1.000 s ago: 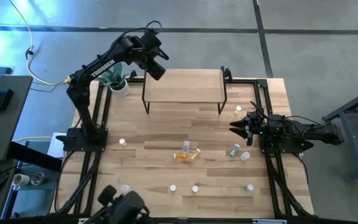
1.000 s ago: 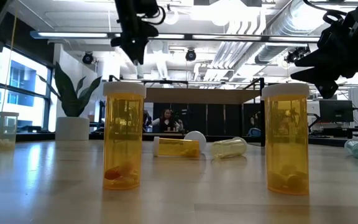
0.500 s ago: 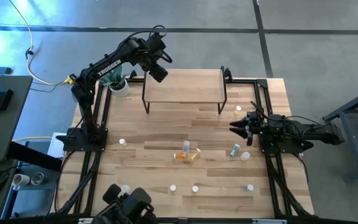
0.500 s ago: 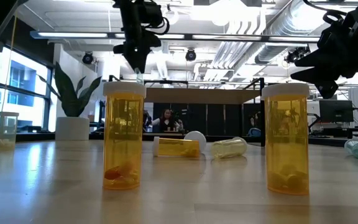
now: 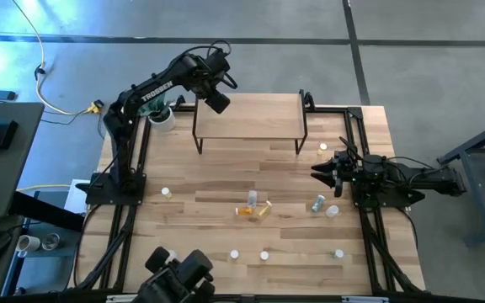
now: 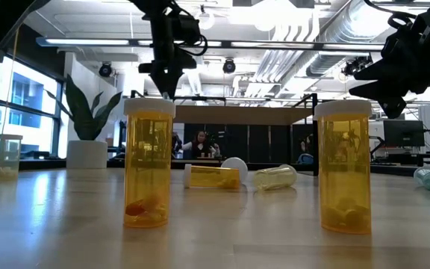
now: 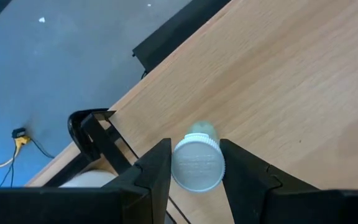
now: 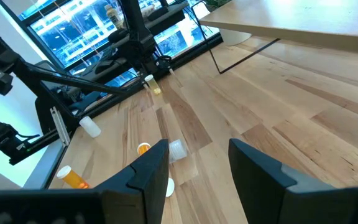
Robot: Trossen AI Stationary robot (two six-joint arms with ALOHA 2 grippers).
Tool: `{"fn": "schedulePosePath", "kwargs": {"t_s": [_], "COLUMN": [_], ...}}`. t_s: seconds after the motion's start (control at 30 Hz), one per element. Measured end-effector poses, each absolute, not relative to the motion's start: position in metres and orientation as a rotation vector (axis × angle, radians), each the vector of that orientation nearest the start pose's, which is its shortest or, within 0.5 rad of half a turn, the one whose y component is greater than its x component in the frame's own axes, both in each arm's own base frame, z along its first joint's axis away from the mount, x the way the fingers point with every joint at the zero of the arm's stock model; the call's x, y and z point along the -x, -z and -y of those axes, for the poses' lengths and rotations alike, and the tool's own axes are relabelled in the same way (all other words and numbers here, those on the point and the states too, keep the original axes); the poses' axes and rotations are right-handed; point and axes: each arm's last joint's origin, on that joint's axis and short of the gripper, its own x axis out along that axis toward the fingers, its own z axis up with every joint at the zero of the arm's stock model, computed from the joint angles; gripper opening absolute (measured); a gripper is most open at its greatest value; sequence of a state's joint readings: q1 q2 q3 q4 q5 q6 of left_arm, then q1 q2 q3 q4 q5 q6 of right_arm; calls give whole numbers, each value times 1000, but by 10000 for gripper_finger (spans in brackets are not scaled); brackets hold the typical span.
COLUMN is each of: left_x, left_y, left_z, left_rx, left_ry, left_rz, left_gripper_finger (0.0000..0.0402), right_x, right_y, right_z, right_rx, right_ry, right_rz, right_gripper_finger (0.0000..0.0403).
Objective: Pick and place medicine bottles onto shelf by color
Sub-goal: Put the left blue pill bottle on the shelf
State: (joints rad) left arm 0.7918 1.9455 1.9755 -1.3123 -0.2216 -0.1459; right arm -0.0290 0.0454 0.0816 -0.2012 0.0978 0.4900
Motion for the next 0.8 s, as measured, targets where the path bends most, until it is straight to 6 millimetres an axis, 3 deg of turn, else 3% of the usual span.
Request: {"fn": "schedulePosePath", "kwargs": {"t_s": [0.4,0.8], "left_x": [-268,-270], "left_y": [-324,-324], "left_z": [-280,-283], "left_rx": [474,464], "left_ry": [-952,-946], "left_rz": [-1225,-1203], "left_gripper_finger": [117,178], "right_x": [-94,-94], "right_y": [-168,-169], "right_z": [6,6], "right_rx": [-482,-482], "right_ry": [164,165], "right_rz": [-131,-131], "right_gripper_finger": [158,158]}}
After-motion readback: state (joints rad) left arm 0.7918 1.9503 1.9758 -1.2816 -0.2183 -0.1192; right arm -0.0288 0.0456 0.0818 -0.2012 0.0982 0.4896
